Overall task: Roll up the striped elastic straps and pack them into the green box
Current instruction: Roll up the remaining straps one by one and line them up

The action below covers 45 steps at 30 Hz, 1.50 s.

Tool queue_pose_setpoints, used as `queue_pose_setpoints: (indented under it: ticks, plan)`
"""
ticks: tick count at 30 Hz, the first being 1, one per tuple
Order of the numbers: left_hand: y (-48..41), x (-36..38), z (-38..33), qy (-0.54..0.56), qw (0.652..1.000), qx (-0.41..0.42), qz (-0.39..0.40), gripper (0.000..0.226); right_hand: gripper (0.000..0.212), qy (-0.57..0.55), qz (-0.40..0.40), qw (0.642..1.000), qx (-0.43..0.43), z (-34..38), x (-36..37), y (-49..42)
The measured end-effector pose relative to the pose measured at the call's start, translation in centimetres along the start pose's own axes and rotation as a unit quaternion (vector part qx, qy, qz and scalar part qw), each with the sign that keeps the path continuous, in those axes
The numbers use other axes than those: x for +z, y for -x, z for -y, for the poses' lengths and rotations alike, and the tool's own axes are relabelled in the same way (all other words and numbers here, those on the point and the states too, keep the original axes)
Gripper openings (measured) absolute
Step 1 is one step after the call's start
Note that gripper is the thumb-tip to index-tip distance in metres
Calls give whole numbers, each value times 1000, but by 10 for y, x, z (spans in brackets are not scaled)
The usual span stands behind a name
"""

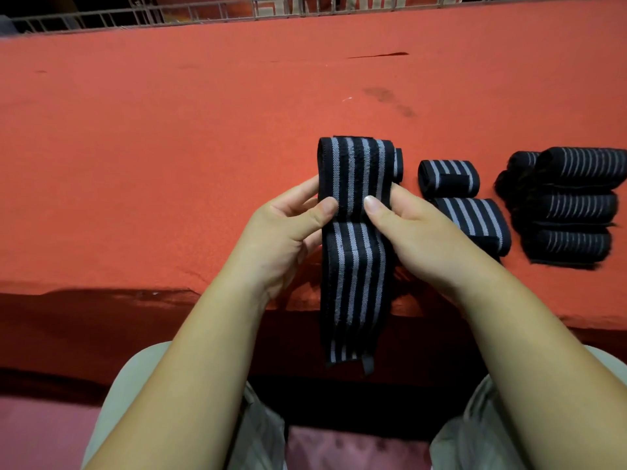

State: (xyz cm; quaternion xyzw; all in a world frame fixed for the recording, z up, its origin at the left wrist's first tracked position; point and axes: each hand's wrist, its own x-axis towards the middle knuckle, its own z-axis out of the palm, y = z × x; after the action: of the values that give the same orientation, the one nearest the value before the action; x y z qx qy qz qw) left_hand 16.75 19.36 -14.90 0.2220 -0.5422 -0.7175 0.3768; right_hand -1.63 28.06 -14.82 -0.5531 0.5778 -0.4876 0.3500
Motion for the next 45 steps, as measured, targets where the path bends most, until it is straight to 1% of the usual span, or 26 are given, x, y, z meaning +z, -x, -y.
queue_pose_setpoints:
  ticks: [3,6,10,12,14,21,24,28,30,32,33,35,36,37,38,40,41,43,45]
  plan:
    - [-2,0,3,-6,1000,12,-8,46,33,9,-3,1000,4,-3,-7,-2]
    - [-2,-1,4,-25,1000,8,-5,45,39,60,-13,998,-4,-7,-12,-5]
    - [2,-3,-1,-115,993,-18,19,60,31,79,-40,996,-6,-12,-16,-7]
    - [3,-4,-1,-155,988,-17,7,64,33,91,-46,995,-12,-13,-15,-5]
    - [2,-5,0,-167,986,-8,0,66,31,88,-47,995,-15,-14,-14,-5]
    - [3,-8,-5,-161,986,4,29,64,30,56,-46,997,-34,-8,-11,-1]
    - [2,-10,-4,-137,990,13,31,56,31,32,-44,998,-37,-4,-8,1]
    - [-3,-12,-1,-103,994,39,-8,43,30,3,-27,1000,-11,-2,-9,1]
    - [-8,-14,1,-70,996,46,-37,41,29,-57,-13,998,36,-4,-8,-1]
    - [-11,-13,0,-56,995,54,-57,40,37,-150,9,985,84,-6,-8,-3]
    - [-13,-12,0,-59,994,58,-66,41,47,-173,23,979,105,-6,-8,-4]
    - [-12,-9,-2,-74,992,46,-86,45,70,-165,50,976,130,-1,-9,-3]
    - [-12,-10,-2,-80,992,30,-87,47,74,-146,53,979,131,2,-9,-2]
    - [-10,-8,-3,-84,993,12,-82,51,69,-121,48,984,122,3,-9,-1]
    - [-10,-9,-4,-90,993,-5,-78,54,58,-94,41,989,107,3,-9,0]
    - [-9,-10,-6,-57,996,-15,-68,57,35,-57,31,996,61,-2,-8,2]
    - [-9,-10,-7,-26,998,-8,-60,57,31,-60,25,997,46,-5,-6,2]
    - [-9,-10,-7,11,999,-2,-36,50,32,-95,6,995,28,-7,-1,2]
    - [-8,-10,-6,-30,999,-7,-29,36,36,-124,-24,992,4,-6,5,1]
